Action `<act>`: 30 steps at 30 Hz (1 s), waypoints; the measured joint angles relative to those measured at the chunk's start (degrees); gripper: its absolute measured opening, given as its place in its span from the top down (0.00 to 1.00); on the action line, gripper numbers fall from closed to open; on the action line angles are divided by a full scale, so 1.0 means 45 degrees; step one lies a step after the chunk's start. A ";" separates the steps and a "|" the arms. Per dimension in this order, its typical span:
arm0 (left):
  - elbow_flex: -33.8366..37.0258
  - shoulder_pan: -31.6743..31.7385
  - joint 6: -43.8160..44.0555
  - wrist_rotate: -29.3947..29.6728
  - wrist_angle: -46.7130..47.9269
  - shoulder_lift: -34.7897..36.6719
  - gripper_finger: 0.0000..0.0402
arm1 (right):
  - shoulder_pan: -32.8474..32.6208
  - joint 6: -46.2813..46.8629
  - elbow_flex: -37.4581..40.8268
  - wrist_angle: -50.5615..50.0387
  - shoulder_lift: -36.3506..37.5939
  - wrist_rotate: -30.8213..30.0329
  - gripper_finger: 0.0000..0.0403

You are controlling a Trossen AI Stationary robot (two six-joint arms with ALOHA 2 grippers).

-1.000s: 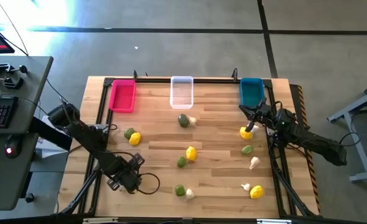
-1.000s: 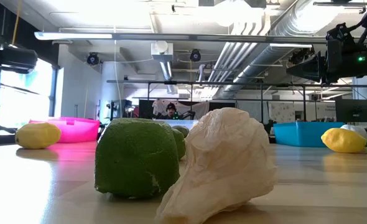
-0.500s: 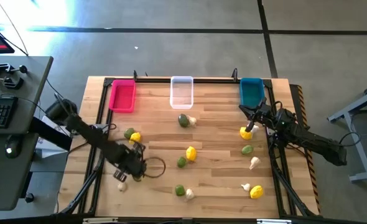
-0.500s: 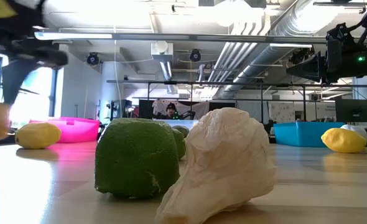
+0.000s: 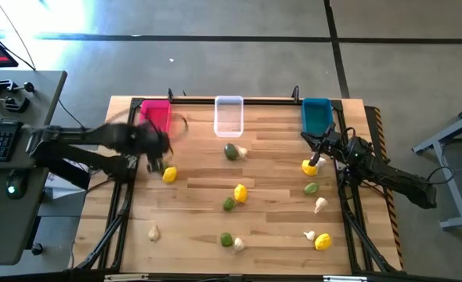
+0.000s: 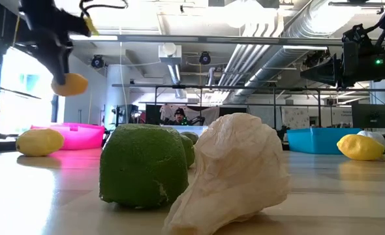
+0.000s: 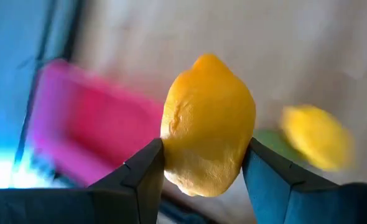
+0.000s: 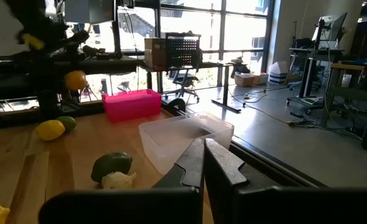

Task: Sort produce into baskets
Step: Put the lemon into the pink bin

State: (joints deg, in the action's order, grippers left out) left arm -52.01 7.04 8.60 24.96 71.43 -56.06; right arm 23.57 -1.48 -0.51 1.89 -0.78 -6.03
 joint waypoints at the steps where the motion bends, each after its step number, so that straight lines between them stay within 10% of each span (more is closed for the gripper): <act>1: 0.0000 0.0861 -0.0234 0.0175 -0.0121 0.0218 0.58 | 0.0004 0.0001 0.0002 0.0000 -0.0001 -0.0001 1.00; 14: 0.0000 0.9246 -0.5735 -0.1817 -0.3336 -0.2100 0.58 | 0.0000 0.0000 0.0004 0.0001 -0.0002 -0.0003 1.00; 30: -0.0019 1.0662 -1.1724 0.0010 -0.5979 -0.5788 0.58 | 0.0004 0.0000 0.0000 0.0004 -0.0003 -0.0003 1.00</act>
State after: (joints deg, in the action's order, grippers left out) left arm -52.10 55.02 -44.16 25.01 44.53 -82.11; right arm 23.59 -1.48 -0.51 1.91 -0.80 -6.04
